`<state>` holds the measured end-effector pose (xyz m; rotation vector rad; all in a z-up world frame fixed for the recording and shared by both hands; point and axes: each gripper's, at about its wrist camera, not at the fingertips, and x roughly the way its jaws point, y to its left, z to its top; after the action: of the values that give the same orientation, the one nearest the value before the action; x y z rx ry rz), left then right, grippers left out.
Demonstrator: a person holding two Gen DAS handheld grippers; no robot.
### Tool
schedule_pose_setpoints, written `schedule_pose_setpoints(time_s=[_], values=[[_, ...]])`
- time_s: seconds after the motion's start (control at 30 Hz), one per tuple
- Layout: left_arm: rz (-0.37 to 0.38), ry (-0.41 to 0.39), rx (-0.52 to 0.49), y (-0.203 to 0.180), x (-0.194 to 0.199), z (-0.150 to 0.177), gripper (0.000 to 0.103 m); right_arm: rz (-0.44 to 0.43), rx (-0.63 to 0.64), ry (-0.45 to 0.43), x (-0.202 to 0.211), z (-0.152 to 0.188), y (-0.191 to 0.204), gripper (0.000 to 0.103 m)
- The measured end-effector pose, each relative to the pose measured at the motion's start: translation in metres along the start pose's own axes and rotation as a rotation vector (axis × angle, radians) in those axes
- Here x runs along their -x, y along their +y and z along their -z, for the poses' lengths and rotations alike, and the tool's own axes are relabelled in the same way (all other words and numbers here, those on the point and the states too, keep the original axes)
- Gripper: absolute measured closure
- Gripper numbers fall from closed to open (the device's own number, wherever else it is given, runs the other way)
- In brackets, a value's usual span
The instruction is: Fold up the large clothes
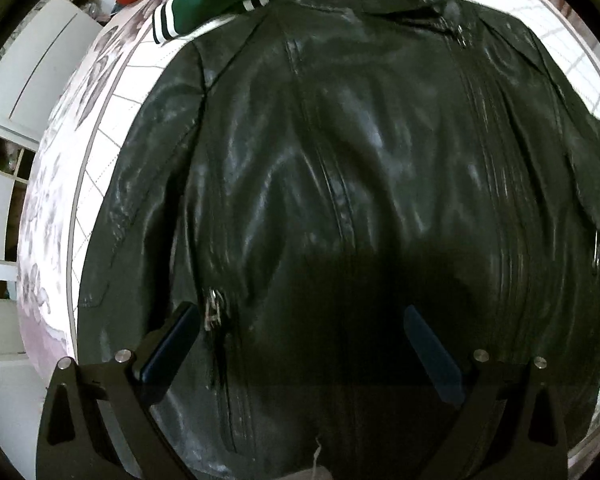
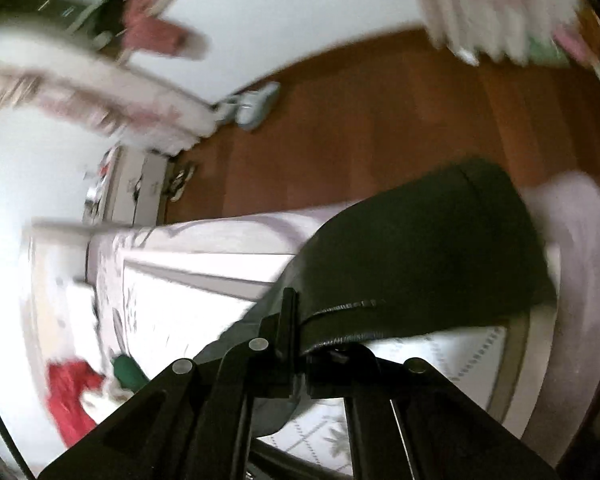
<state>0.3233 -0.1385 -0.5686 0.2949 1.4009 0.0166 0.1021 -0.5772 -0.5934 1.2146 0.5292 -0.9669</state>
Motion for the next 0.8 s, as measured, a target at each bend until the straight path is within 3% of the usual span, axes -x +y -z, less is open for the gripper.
schedule_pose_setpoints(time_s=[0.17,0.27,0.37,0.43,0.53,0.6,0.67,0.7,0.73,0.8], values=[[0.023,-0.034,0.055,0.016,0.009,-0.012,0.0,-0.06,0.37,-0.031,0.025,0.048,0.128,0.1],[0.016,-0.046,0.111,0.042,0.011,-0.013,0.0,-0.113,0.614,0.0,0.025,0.113,0.206,0.1],[-0.011,-0.044,0.178,0.077,0.007,-0.008,0.0,-0.152,0.9,0.061,0.012,0.211,0.28,0.1],[-0.029,-0.032,0.224,0.103,0.0,-0.001,0.0,-0.166,1.079,0.117,-0.001,0.282,0.306,0.1],[-0.052,0.003,0.295,0.14,-0.016,0.015,0.0,-0.169,1.385,0.206,-0.03,0.402,0.326,0.1],[-0.065,0.029,0.32,0.156,-0.026,0.026,0.0,-0.139,1.562,0.269,-0.045,0.467,0.319,0.101],[-0.067,0.043,0.34,0.17,-0.03,0.037,0.0,-0.059,1.733,0.409,-0.072,0.524,0.305,0.098],[-0.063,0.044,0.344,0.174,-0.031,0.041,0.0,-0.023,1.75,0.495,-0.082,0.534,0.294,0.094],[-0.06,0.041,0.343,0.176,-0.029,0.046,0.0,-0.022,1.722,0.582,-0.086,0.535,0.287,0.083],[-0.052,0.03,0.336,0.176,-0.023,0.051,0.0,-0.057,1.607,0.677,-0.078,0.519,0.282,0.077]])
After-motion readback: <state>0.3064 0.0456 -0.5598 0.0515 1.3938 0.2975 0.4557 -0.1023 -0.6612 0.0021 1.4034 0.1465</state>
